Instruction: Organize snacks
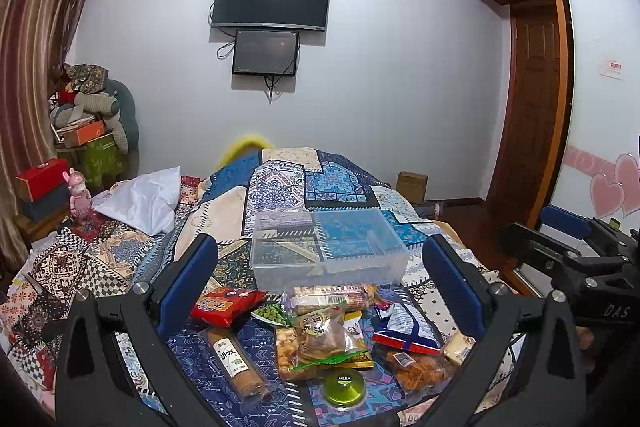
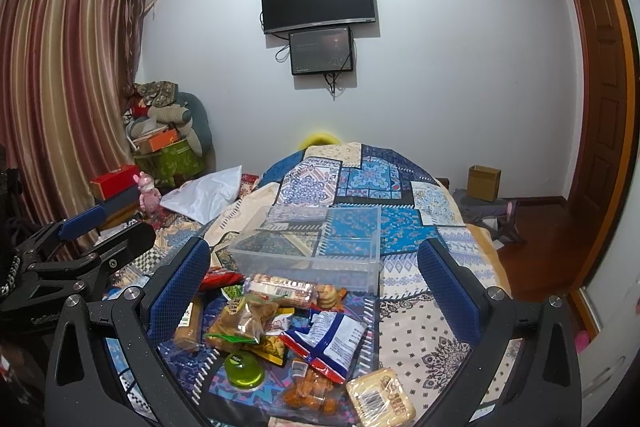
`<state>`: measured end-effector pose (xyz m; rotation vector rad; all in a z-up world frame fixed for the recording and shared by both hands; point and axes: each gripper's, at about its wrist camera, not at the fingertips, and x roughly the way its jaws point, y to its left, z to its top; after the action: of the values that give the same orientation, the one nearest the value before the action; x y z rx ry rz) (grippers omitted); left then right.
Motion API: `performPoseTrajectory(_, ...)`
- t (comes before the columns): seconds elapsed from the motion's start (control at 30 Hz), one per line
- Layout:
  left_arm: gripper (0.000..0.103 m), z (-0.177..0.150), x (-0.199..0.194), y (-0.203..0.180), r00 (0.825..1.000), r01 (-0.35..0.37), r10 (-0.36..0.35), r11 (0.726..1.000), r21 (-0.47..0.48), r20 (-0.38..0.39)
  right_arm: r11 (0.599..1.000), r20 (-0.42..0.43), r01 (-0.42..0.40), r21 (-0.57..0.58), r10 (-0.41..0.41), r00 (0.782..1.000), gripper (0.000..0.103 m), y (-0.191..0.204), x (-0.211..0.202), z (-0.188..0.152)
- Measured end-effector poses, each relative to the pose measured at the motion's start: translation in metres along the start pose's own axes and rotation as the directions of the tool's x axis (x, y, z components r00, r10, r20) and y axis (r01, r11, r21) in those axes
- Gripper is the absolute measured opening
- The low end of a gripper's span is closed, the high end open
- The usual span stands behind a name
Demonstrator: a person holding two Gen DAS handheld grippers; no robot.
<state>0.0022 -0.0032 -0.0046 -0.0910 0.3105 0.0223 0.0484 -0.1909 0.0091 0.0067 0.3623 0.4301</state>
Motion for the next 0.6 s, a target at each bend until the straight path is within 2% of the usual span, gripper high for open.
performPoseTrajectory(0.6,0.103,-0.0018,0.0006,-0.001,1.0,0.004,-0.004,1.0,-0.003,-0.006,1.0,-0.002,-0.006,0.006,0.006,1.0,0.103,0.0009,0.0,0.0005)
